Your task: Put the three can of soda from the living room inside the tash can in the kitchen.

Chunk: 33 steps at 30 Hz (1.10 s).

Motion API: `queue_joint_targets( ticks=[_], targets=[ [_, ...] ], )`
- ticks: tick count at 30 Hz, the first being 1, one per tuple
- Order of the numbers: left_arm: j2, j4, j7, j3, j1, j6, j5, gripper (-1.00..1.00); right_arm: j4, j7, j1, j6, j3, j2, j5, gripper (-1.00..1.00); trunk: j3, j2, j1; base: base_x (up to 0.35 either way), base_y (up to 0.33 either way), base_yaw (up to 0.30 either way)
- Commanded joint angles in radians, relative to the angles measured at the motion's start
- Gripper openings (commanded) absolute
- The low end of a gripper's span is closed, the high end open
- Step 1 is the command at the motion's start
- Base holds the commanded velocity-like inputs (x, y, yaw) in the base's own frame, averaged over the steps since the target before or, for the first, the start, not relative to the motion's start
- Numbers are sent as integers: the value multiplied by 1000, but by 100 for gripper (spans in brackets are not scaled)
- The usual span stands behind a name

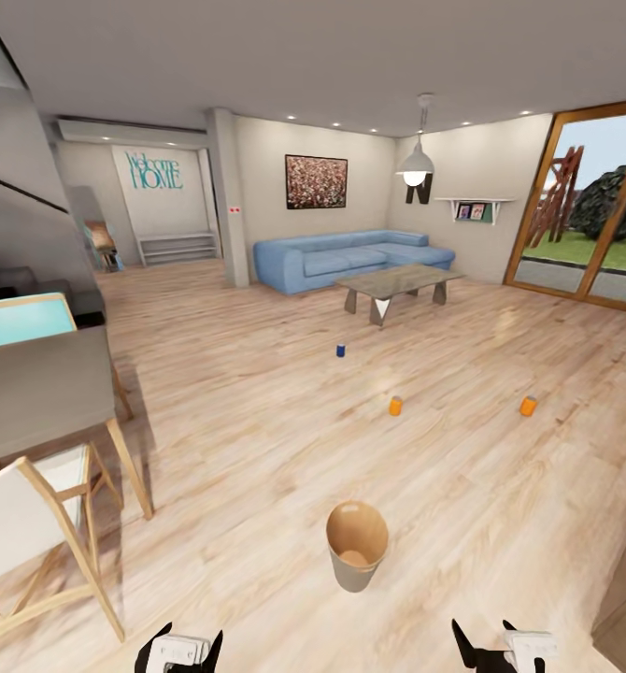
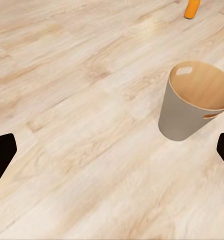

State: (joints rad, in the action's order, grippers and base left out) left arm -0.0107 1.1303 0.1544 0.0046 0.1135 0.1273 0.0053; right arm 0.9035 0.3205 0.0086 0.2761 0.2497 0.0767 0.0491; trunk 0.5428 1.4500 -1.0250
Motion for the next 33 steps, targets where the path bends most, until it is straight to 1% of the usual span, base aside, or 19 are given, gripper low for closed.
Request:
queue_joint_targets(
  ticks=[1, 13, 20, 27, 33],
  targets=[
    [0, 0, -1, 0, 0, 0, 0, 100, 0, 0, 0, 0, 0, 0, 0, 100, 0, 0, 0, 101, -105, 0],
    [0, 2, -2, 1, 0, 1, 2, 100, 0, 0, 0, 0, 0, 1, -1, 100, 0, 0, 0, 23, -24, 0],
    [0, 2, -3, 2, 0, 1, 2, 100, 0, 0, -1, 0, -2, -4, -6, 100, 0, 0, 0, 0, 0, 19],
    [0, 2, -3, 2, 0, 1, 2, 100, 0, 0, 0, 0, -3, -6, -7, 100, 0, 0, 0, 0, -4, 170],
    [0, 2, -3, 2, 0, 0, 2, 100, 0, 0, -1, 0, -3, -6, -8, 100, 0, 0, 0, 3, -88, 228]
  ],
)
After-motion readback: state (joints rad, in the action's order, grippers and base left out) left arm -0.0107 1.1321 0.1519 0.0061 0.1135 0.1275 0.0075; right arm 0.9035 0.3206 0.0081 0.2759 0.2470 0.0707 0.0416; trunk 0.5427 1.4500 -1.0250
